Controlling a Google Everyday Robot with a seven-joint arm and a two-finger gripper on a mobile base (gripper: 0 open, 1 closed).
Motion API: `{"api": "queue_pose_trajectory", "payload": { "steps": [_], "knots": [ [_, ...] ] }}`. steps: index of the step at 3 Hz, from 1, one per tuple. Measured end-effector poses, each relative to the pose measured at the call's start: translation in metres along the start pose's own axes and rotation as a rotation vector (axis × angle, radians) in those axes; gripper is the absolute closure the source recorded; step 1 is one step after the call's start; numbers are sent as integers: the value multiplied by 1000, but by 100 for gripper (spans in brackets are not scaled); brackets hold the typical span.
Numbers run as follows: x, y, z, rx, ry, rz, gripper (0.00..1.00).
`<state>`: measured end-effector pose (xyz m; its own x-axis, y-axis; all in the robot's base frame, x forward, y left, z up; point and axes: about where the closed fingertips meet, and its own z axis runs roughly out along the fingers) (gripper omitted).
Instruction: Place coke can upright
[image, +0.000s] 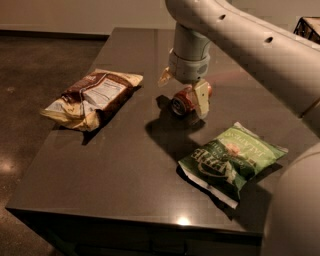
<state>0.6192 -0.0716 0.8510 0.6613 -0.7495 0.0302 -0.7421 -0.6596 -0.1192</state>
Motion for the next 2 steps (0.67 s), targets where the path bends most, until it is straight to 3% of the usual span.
{"api": "queue_pose_trajectory", "payload": {
  "steps": [1,2],
  "knots": [
    [5,-3,4,-19,19,-37,38],
    [11,-7,-7,-3,18,-10,61]
  ]
}}
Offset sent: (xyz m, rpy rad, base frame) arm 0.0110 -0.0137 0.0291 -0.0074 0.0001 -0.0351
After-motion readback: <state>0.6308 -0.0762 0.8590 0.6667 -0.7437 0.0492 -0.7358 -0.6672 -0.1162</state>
